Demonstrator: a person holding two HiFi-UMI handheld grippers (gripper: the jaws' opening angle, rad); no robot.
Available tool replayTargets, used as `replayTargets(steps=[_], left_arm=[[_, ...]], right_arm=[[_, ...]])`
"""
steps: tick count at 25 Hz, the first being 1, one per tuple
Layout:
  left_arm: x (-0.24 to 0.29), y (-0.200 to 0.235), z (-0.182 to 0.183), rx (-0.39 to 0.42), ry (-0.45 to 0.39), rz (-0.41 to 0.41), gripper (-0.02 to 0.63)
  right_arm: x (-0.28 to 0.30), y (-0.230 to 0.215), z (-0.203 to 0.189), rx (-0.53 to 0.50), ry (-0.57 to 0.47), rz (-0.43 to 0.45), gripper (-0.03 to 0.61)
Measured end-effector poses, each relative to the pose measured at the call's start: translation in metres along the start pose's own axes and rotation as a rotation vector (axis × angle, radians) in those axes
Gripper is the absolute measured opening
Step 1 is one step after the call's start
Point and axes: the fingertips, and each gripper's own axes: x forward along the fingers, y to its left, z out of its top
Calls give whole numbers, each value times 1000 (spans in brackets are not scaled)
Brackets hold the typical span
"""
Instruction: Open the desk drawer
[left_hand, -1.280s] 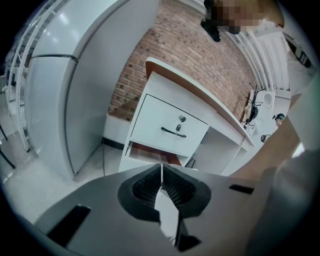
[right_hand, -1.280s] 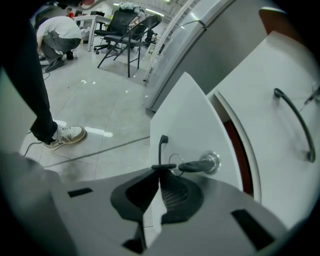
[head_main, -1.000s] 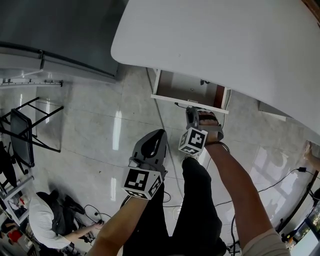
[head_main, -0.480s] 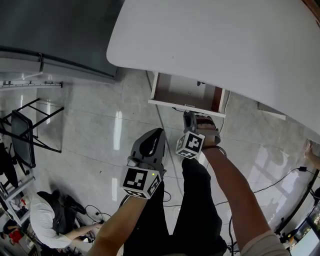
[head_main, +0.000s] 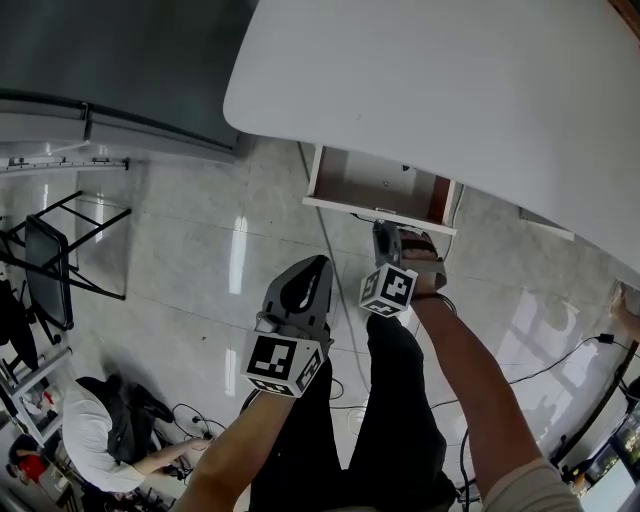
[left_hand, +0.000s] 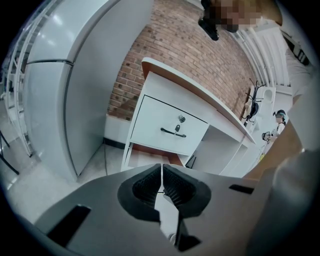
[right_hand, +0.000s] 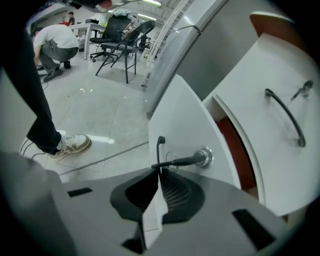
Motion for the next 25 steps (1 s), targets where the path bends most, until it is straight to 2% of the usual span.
replayTargets(steps=[8,12,17,21,25], left_arm=[[-16,5,12,-17,10,18,18],[-24,-6,33,-5,9,8,18],[-37,-29,65,9,10,-31,18],[-57,-51,91,7,17,-66,18],[-72,-69,121,27,7,-124,18]], right_arm=[[-32,12,-1,78,15,36,21],[-69,22,-4,153,40,101,21],[-132,39,22,230,29,188,20],[-182,47,48,346,19,254,20],[-221,43,68,376,6,281,21]])
